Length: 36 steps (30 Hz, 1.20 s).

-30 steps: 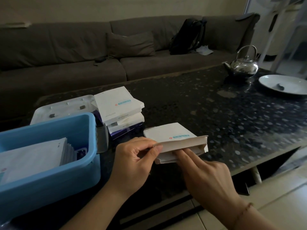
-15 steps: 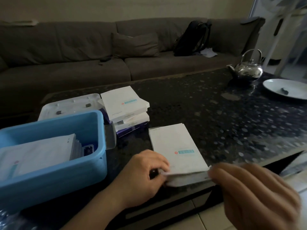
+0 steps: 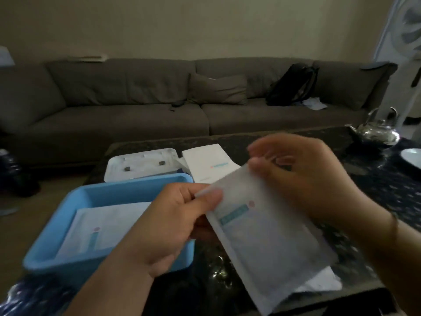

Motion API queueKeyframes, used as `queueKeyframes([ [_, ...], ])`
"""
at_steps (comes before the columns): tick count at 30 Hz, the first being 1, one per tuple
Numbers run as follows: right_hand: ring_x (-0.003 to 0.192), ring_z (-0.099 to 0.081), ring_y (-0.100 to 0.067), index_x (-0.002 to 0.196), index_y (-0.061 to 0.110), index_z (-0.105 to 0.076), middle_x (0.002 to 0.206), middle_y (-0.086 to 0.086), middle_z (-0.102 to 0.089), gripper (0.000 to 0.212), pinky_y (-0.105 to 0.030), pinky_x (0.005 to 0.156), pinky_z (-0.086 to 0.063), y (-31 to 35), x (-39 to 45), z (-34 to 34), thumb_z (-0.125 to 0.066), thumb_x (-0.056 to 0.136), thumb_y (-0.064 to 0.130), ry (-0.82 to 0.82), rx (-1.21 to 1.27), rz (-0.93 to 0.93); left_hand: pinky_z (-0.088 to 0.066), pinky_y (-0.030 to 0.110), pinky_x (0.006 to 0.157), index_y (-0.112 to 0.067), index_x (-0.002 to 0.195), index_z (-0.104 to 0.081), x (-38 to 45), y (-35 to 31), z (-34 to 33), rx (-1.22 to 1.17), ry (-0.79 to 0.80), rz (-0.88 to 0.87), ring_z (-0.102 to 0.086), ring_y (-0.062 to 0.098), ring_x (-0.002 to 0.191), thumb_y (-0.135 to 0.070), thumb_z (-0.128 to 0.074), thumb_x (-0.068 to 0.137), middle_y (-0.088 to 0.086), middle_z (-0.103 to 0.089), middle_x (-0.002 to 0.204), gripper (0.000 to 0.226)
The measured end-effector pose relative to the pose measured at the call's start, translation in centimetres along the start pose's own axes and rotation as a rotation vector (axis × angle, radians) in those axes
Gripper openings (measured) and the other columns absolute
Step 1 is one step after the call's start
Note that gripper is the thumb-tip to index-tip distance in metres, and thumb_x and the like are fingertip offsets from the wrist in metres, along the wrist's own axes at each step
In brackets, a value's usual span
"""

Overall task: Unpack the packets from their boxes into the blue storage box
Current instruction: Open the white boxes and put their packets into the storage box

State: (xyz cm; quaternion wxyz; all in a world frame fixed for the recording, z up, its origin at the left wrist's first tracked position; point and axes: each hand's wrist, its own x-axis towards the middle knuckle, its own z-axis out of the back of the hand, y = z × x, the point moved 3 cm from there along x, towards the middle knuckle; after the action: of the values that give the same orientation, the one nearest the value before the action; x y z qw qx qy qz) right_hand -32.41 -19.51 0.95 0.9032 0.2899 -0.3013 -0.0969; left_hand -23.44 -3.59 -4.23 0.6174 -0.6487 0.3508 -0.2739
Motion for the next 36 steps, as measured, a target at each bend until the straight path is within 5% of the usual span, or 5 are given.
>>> queueKeyframes([
  [2, 0.094, -0.065, -0.002, 0.111, 0.039, -0.063, 0.102, 0.014, -0.068, 0.043, -0.022, 0.078, -0.053, -0.9, 0.1, -1.1, -0.058, 0.074, 0.058, -0.068, 0.298, -0.196, -0.063, 0.033, 0.062, -0.007, 0.082, -0.079, -0.4, -0.8, 2.1, -0.237, -0.098, -0.023, -0.075, 0.024, 0.077, -0.026, -0.059, 0.079, 0.017, -0.076, 0.092, 0.027],
  [7, 0.077, -0.074, -0.026, 0.102, 0.025, -0.072, 0.091, -0.007, -0.075, 0.034, -0.034, 0.058, -0.061, -0.3, 0.7, -5.4, -0.061, 0.072, 0.037, 0.399, 0.828, -0.485, -0.063, 0.036, 0.064, -0.004, 0.109, -0.070, -1.8, -1.4, 7.0, -0.572, -0.257, -0.069, -0.075, 0.029, 0.089, -0.023, -0.059, 0.081, 0.018, -0.075, 0.103, 0.035],
  [13, 0.078, -0.074, -0.017, 0.106, 0.026, -0.068, 0.093, 0.000, -0.075, 0.024, -0.032, 0.060, -0.058, 1.4, 4.3, -8.8, -0.060, 0.084, 0.025, 0.353, 0.714, -0.440, -0.056, 0.022, 0.048, -0.014, 0.076, -0.081, -4.3, -1.9, 13.1, -0.091, -0.378, -0.145, -0.075, 0.017, 0.068, -0.027, -0.066, 0.070, 0.011, -0.078, 0.085, 0.021],
  [23, 0.086, -0.070, -0.023, 0.107, 0.023, -0.065, 0.104, -0.005, -0.070, 0.017, -0.031, 0.054, -0.058, 4.5, 6.3, -14.3, -0.057, 0.093, 0.019, 0.410, 0.605, -0.556, -0.058, 0.022, 0.053, -0.016, 0.119, -0.062, -6.9, -1.4, 20.7, -0.156, -0.415, -0.157, -0.074, 0.017, 0.071, 0.003, -0.067, 0.062, 0.012, -0.075, 0.087, 0.060],
  [36, 0.086, -0.073, -0.026, 0.105, 0.022, -0.064, 0.098, -0.009, -0.074, 0.015, -0.043, 0.067, -0.062, 4.0, 5.3, -19.2, -0.060, 0.093, 0.013, 0.616, 0.505, -0.642, -0.059, 0.030, 0.067, -0.020, 0.114, -0.065, -6.2, -0.7, 22.2, 0.279, -0.757, -0.076, -0.076, 0.018, 0.074, -0.026, -0.065, 0.094, 0.005, -0.074, 0.088, 0.021],
])
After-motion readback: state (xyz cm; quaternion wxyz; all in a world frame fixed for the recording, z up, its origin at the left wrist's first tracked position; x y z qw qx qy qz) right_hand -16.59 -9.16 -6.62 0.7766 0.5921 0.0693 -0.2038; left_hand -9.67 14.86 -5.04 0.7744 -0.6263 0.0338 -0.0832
